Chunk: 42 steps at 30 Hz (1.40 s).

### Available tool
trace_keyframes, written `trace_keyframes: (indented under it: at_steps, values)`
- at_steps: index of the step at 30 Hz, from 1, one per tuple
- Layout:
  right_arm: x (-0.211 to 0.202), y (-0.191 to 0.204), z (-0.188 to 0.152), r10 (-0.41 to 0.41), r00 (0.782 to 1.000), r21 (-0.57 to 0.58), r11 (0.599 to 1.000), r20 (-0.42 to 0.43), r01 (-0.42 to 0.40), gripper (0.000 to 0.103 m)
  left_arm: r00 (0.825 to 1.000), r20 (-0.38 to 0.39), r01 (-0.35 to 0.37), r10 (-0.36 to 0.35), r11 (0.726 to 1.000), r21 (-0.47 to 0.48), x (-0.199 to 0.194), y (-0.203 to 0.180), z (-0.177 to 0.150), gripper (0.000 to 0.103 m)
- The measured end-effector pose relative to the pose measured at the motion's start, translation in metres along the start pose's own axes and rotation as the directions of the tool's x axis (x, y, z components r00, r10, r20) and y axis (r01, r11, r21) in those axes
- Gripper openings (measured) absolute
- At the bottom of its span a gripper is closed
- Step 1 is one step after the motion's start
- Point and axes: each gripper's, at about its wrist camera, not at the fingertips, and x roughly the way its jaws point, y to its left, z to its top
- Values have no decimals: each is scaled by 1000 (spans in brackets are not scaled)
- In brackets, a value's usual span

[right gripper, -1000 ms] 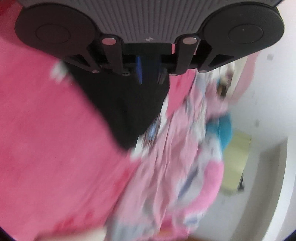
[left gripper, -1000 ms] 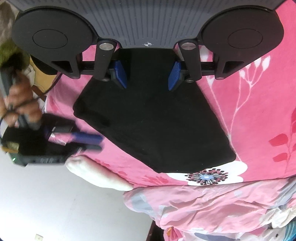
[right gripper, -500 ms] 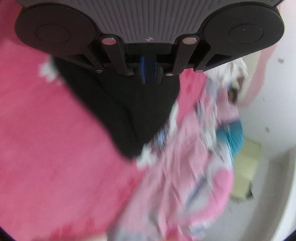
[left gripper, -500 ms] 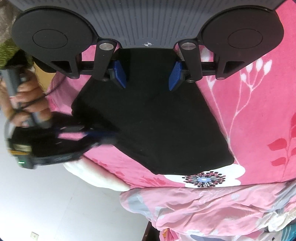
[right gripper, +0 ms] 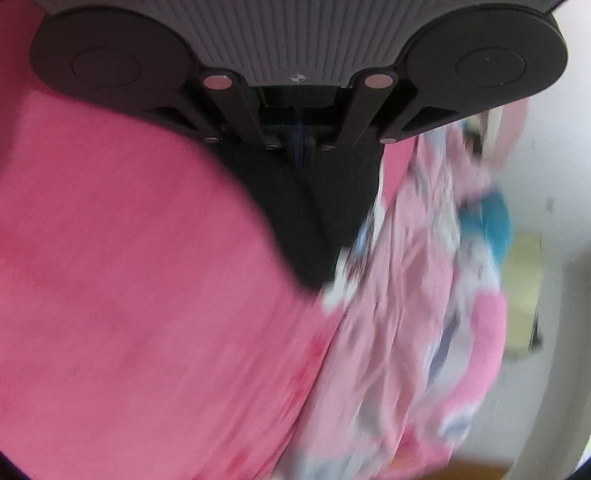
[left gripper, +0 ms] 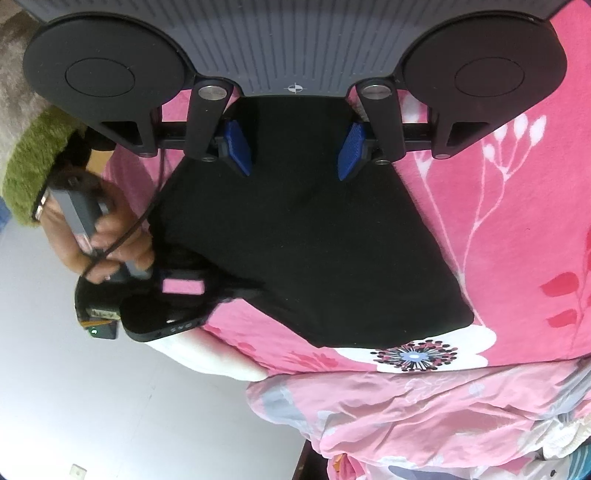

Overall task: Fold clothes
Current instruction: 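Sweep the right gripper along the shirt's side edge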

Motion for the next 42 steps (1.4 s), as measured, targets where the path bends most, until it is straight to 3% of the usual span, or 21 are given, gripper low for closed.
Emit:
trace_keyframes:
  at_steps: [1, 4, 7, 9, 11, 14, 17, 20, 21, 23, 26, 27, 32, 35, 37, 39, 42]
  values:
    - [-5, 3, 4, -12, 999, 1, 1000, 38, 12, 0, 1000, 0, 3, -3, 1000, -1, 0, 1, 0, 53]
    - [-9, 14, 4, 100, 995, 13, 995, 17, -100, 2, 1000, -1, 10, -10, 1000, -1, -1, 2, 0, 53]
    - [21, 27, -3, 119, 984, -17, 992, -132, -123, 3, 1000, -4, 10, -10, 1000, 0, 0, 2, 0, 53]
    - [40, 13, -1, 97, 980, 31, 995, -176, -93, 0, 1000, -4, 11, -11, 1000, -3, 0, 2, 0, 53]
    - [44, 4, 9, 95, 987, 83, 993, -127, -85, 0, 1000, -4, 12, -13, 1000, -6, -1, 3, 0, 53]
    - [23, 17, 17, 48, 999, 37, 998, -15, -47, 3, 1000, -4, 15, -15, 1000, -9, -1, 3, 0, 53]
    - [30, 31, 11, 113, 991, 23, 993, -76, -112, 4, 1000, -5, 19, -19, 1000, -11, -1, 4, 0, 53]
    - [63, 41, 7, 94, 978, -16, 995, -189, -99, 10, 1000, -4, 16, -16, 1000, -13, -1, 4, 0, 53]
    - [73, 37, 10, 84, 977, 0, 996, -197, -86, 6, 1000, -4, 15, -15, 1000, -14, -1, 4, 0, 53]
    - [75, 25, 19, 47, 992, 31, 999, -116, -43, 0, 1000, -7, 15, -15, 1000, -18, -1, 4, 1, 53]
    - [46, 25, 34, -46, 996, 25, 999, 76, 44, 2, 1000, -10, 26, -26, 999, -40, -1, 7, 2, 53]
    - [30, 23, 35, -30, 994, 26, 999, 102, 27, 3, 999, -8, 33, -33, 998, -50, -1, 9, 2, 53]
    - [-20, 14, 14, 166, 986, 86, 982, 16, -167, 7, 999, -7, 47, -48, 995, -86, 0, 13, 3, 54]
    - [-20, 8, -11, 264, 959, 154, 957, -106, -246, 13, 999, -19, 28, -30, 997, -76, 1, 10, 5, 54]
    - [-13, 1, -26, 253, 956, 171, 959, -151, -227, 14, 1000, -26, 8, -9, 998, -66, 2, 6, 6, 54]
    - [-18, -14, -39, 171, 972, 163, 976, -162, -145, 10, 999, -30, -13, 11, 998, -56, 2, 2, 6, 54]
    - [-59, -40, -47, 123, 991, 192, 975, -56, -110, 9, 999, -25, -33, 32, 998, -44, -1, -4, 2, 55]
